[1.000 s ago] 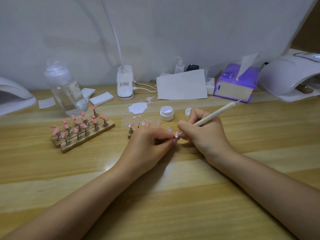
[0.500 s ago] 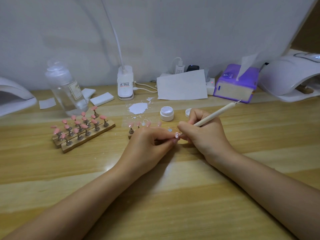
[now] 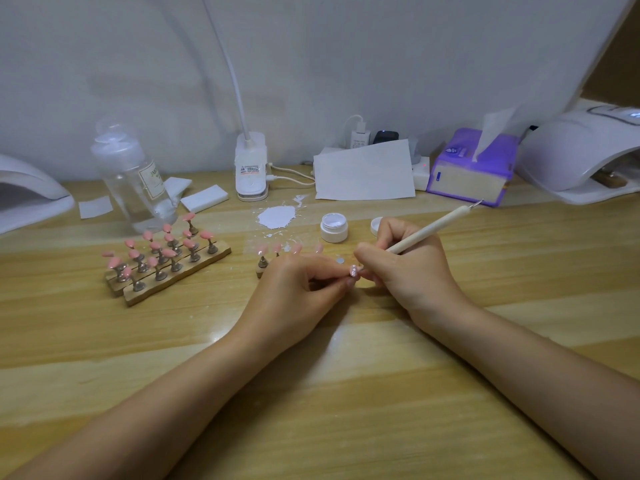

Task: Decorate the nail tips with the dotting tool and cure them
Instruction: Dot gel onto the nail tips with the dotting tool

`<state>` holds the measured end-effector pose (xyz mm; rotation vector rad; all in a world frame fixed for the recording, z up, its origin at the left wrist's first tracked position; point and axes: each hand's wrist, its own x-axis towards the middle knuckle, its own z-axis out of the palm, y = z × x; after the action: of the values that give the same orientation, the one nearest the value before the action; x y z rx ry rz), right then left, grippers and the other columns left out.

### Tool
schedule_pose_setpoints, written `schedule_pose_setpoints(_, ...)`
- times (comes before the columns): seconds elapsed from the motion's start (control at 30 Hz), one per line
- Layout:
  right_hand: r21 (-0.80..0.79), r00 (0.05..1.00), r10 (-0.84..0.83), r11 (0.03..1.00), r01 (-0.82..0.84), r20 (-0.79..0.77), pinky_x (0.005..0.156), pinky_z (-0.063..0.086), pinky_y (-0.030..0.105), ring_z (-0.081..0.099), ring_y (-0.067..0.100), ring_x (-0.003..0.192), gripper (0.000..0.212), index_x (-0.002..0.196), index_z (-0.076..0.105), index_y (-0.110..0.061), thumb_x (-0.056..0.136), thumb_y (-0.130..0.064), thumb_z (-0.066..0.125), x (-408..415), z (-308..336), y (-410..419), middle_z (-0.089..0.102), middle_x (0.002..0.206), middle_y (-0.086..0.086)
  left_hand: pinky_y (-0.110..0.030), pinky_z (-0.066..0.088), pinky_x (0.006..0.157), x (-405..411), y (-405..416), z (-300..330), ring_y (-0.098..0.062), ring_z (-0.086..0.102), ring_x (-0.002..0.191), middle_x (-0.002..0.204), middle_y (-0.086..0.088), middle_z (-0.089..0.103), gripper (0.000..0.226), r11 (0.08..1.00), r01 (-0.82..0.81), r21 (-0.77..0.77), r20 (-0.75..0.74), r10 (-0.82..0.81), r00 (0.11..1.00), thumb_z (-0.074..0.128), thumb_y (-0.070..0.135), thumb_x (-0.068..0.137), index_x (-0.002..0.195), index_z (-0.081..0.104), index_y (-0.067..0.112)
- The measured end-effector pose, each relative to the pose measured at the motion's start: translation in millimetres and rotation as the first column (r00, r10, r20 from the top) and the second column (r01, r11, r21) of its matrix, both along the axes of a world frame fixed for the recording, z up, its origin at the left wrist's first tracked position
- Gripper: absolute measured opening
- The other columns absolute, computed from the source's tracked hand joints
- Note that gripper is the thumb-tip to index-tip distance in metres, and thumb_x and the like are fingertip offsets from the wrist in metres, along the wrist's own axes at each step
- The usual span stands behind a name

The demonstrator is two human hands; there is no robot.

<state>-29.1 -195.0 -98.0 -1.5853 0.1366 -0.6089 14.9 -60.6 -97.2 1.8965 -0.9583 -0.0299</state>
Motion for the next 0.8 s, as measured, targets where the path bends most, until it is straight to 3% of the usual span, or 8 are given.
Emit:
schedule_pose_setpoints(0.1,0.011,1.0,0.002,1.0,-0.002,-0.004,0.048,0.04,0.022,0.047,0.0,0.035,0.04,0.049,0.032,-0.012,0.071,0.012,0.055,-0.2,0.1,0.4,0.038,0.033,-0.012,-0.054,0.038,0.099,-0.1,-0.4,-0.3,-0.008,0.064,0.076,0.081,0.003,0.073,0.018,1.0,-0.003,-0.004,0.004,0.003,1.0,0.068,0.007,0.08,0.09,0.074,0.019)
schedule_pose_setpoints(0.33,0.004,1.0,-0.007,1.0,0.007,0.003,0.041,0.037,0.014,0.048,0.001,0.036,0.04,0.049,0.033,-0.013,0.07,0.012,0.056,0.1,-0.8,-0.8,0.038,0.035,-0.013,-0.055,0.038,0.1,0.5,-0.5,0.4,-0.007,0.064,0.077,0.082,0.005,0.073,0.019,1.0,-0.001,0.008,0.006,0.001,1.0,0.067,0.006,0.08,0.091,0.074,0.02)
schedule_pose_setpoints(0.4,0.014,1.0,-0.002,1.0,0.002,0.004,0.04,0.037,0.013,0.049,0.001,0.035,0.04,0.049,0.033,-0.012,0.07,0.013,0.055,-0.1,-0.4,-0.4,0.039,0.033,-0.011,-0.045,0.033,0.107,1.1,-0.6,-0.6,-0.001,0.062,0.073,0.08,0.01,0.072,0.018,1.0,-0.007,0.013,0.024,0.007,1.0,0.068,0.007,0.08,0.089,0.075,0.021)
schedule_pose_setpoints(0.43,0.009,1.0,-0.01,1.0,0.01,0.004,0.04,0.035,0.013,0.048,0.002,0.036,0.04,0.049,0.033,-0.013,0.07,0.012,0.056,-0.2,-0.6,-0.3,0.04,0.035,-0.011,-0.031,0.025,0.112,1.2,-0.7,-1.3,0.004,0.06,0.07,0.078,0.017,0.07,0.017,1.0,-0.017,0.017,0.043,0.016,0.999,0.068,0.008,0.08,0.088,0.075,0.022)
schedule_pose_setpoints(0.5,-0.008,0.999,-0.034,0.999,0.034,0.001,0.04,0.033,0.014,0.043,0.005,0.038,0.04,0.048,0.034,-0.014,0.068,0.01,0.058,-0.4,-0.7,-0.4,0.039,0.038,-0.008,-0.003,0.011,0.105,1.4,-0.6,-1.4,0.01,0.057,0.065,0.068,0.027,0.065,0.018,0.999,-0.035,0.033,0.089,0.032,0.996,0.068,0.009,0.08,0.085,0.075,0.025)
schedule_pose_setpoints(0.57,0.0,0.999,-0.038,0.999,0.038,-0.003,0.041,0.035,0.014,0.045,0.003,0.036,0.041,0.048,0.033,-0.013,0.069,0.011,0.058,-0.5,-0.6,-0.3,0.038,0.037,-0.012,-0.002,0.012,0.103,1.5,-0.2,-1.1,0.009,0.057,0.064,0.068,0.024,0.066,0.021,0.999,-0.028,0.036,0.088,0.025,0.996,0.068,0.009,0.08,0.083,0.074,0.029)
schedule_pose_setpoints(0.67,0.059,1.0,-0.022,0.998,0.022,-0.003,0.047,0.046,0.021,0.046,0.001,0.032,0.041,0.05,0.033,-0.012,0.073,0.013,0.056,-1.5,2.3,2.1,0.037,0.032,-0.011,-0.023,0.024,0.106,2.1,0.3,-1.3,0.001,0.061,0.072,0.082,0.012,0.07,0.018,1.0,-0.015,0.022,0.056,0.014,0.998,0.069,0.008,0.079,0.086,0.075,0.023)
schedule_pose_setpoints(0.8,0.16,0.99,-0.113,0.982,0.1,0.079,0.048,0.05,0.021,0.04,0.002,0.032,0.039,0.054,0.038,-0.013,0.077,-0.007,0.069,-3.5,6.3,2.6,0.039,0.034,-0.006,-0.004,0.014,0.103,2.4,0.4,-3.3,0.015,0.057,0.075,0.088,0.019,0.069,0.014,1.0,-0.019,0.013,0.078,0.018,0.997,0.069,0.007,0.079,0.085,0.076,0.017)
